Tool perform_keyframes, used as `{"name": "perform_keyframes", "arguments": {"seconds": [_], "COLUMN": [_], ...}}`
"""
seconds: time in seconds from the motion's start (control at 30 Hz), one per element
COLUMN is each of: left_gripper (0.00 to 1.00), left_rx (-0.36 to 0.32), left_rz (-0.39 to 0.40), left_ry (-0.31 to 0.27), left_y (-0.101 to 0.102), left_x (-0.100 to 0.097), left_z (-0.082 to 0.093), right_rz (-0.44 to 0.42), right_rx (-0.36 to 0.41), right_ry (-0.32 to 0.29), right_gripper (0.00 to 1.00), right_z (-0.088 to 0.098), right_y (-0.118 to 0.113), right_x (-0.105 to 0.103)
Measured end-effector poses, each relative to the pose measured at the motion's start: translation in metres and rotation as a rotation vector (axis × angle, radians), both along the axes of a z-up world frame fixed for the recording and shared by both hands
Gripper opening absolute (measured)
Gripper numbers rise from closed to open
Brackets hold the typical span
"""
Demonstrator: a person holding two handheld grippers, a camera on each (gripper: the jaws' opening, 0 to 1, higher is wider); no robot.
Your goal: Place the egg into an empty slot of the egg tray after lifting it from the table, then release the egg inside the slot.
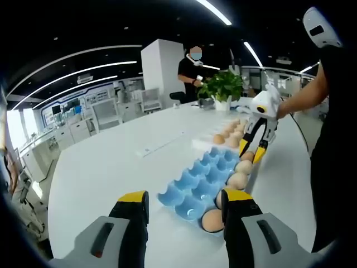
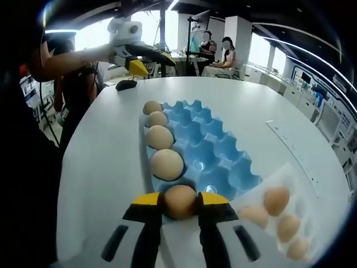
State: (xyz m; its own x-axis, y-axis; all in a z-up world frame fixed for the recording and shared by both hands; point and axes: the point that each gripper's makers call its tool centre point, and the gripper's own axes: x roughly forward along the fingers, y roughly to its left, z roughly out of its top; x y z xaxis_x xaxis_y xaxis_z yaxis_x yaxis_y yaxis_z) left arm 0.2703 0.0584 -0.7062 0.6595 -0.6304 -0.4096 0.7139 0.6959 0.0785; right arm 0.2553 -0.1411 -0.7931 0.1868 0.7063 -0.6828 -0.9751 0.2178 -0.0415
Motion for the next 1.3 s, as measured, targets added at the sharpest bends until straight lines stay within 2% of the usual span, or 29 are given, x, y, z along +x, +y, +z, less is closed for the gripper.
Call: {"name": "perform_keyframes", "arguments": {"seconds": [0.13, 0.5, 0.57, 0.63, 0.7, 0.77, 0.8, 0.87, 1.03, 1.1, 1.13, 1.23, 1.3], "left_gripper": [0.53, 0.52, 0.52, 0.52, 0.52, 0.52, 0.52, 0.52, 0.52, 0.52, 0.52, 0.52, 0.52], "left_rx": [-0.001, 0.001, 0.0, 0.0, 0.001, 0.001, 0.002, 0.002, -0.003, 0.0, -0.003, -0.003, -0.002], "left_rz": [0.001, 0.003, 0.004, 0.008, 0.007, 0.006, 0.007, 0.008, 0.007, 0.005, 0.005, 0.003, 0.003], "left_ry": [0.0, -0.003, -0.007, -0.008, -0.006, -0.007, -0.005, -0.004, -0.003, -0.003, -0.003, -0.003, -0.003], "left_y": [0.0, 0.0, 0.001, 0.002, 0.002, 0.002, 0.002, 0.002, 0.0, -0.001, -0.002, -0.002, -0.002], "left_x": [0.0, 0.0, 0.0, 0.0, -0.001, -0.001, -0.001, -0.001, -0.001, -0.001, -0.001, -0.001, -0.001], "left_z": [0.0, 0.002, 0.003, 0.003, 0.003, 0.003, 0.002, 0.002, 0.001, 0.0, 0.001, 0.0, 0.0], "right_rz": [0.019, 0.018, -0.012, -0.045, -0.087, -0.113, -0.142, -0.152, -0.254, -0.309, -0.329, -0.347, -0.369], "right_rx": [0.005, 0.008, 0.037, 0.118, 0.155, 0.155, 0.154, 0.151, 0.137, 0.14, 0.134, 0.128, 0.111], "right_ry": [-0.027, -0.041, -0.036, -0.047, -0.056, -0.073, -0.102, -0.097, -0.121, -0.094, -0.102, -0.113, -0.1], "right_gripper": [0.26, 0.27, 0.27, 0.26, 0.26, 0.26, 0.26, 0.26, 0.26, 0.26, 0.26, 0.26, 0.26], "right_z": [0.0, 0.0, 0.006, 0.021, 0.032, 0.038, 0.04, 0.041, 0.041, 0.04, 0.039, 0.037, 0.032], "right_y": [-0.001, 0.0, 0.0, 0.001, -0.003, -0.011, -0.018, -0.023, -0.045, -0.052, -0.055, -0.059, -0.062], "right_x": [-0.002, 0.0, 0.002, 0.008, 0.016, 0.024, 0.032, 0.034, 0.053, 0.058, 0.062, 0.067, 0.07]}}
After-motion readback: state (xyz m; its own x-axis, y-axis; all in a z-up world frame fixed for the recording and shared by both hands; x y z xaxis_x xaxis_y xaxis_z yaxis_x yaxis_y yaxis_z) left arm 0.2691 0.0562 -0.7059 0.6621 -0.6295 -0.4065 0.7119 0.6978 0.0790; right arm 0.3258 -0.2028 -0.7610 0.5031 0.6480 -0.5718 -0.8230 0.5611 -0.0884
